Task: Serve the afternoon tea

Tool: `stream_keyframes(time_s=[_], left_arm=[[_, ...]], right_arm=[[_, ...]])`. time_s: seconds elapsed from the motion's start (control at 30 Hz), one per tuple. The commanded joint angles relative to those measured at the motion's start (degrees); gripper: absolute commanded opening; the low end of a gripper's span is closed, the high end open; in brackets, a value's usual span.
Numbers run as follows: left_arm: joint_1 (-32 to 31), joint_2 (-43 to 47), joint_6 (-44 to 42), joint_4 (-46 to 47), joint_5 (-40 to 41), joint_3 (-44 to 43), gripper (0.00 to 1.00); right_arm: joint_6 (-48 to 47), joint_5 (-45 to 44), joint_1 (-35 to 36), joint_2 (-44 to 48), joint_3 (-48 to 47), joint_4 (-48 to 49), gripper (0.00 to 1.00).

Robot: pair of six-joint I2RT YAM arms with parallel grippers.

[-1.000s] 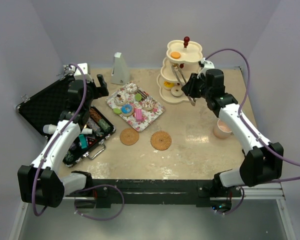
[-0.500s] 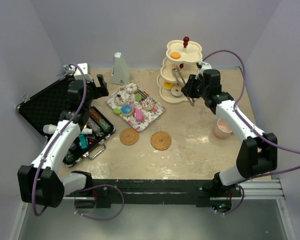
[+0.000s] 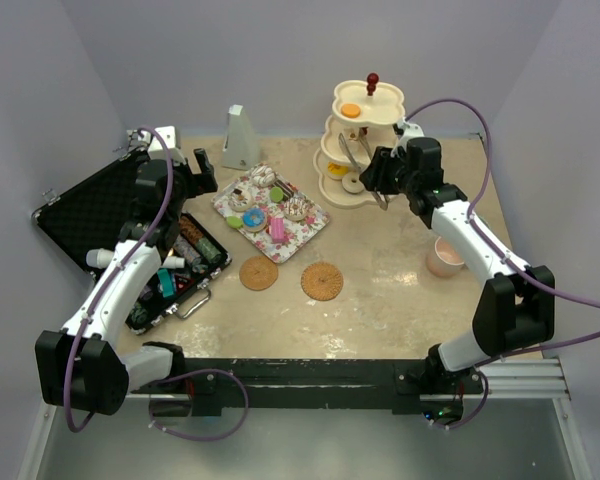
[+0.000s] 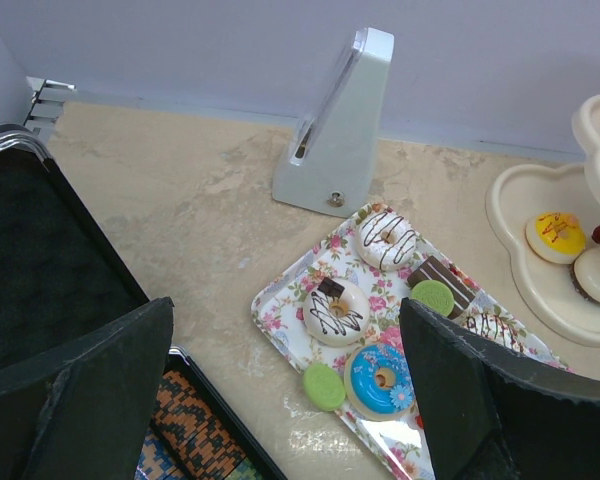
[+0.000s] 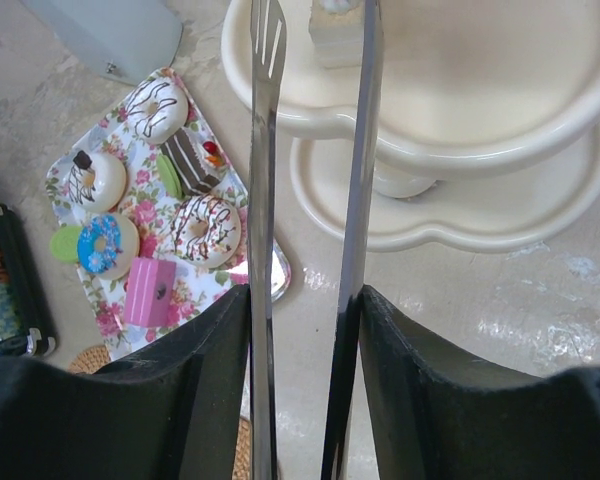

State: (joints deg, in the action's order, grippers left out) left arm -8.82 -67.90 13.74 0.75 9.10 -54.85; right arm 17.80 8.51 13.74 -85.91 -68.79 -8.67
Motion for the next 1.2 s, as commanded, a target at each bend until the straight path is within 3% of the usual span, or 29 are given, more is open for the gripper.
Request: stream_keyframes(time_s=[0.0, 0.5, 0.83, 1.03, 1.17], left_arm=[[-0.4, 0.7, -0.3, 2.1, -0.8, -0.6, 1.00], [-0.4, 0.8, -0.2, 2.1, -0.6, -0.6, 1.00], [-0.4, 1.0, 0.0, 2.2, -0.5, -0.4, 1.00], [-0.4, 0.8, -0.1, 2.1, -0.4, -0.4, 1.00], [-0.4, 1.2, -0.3, 2.1, -0.2, -0.6, 1.00]], right_arm=[[-1.3, 0.0, -0.4, 0.6, -2.8, 3.1, 0.49], [-2.8, 5.2, 0.1, 7.2, -0.1, 0.1, 0.45], [-0.9, 4.6, 8.4, 6.9, 3.3, -1.7, 0.45], [7.4, 1.7, 16.0, 7.9, 7.3, 0.9, 0.44], [16.8, -1.6, 21.6, 10.8, 14.1, 7.9, 0.44]])
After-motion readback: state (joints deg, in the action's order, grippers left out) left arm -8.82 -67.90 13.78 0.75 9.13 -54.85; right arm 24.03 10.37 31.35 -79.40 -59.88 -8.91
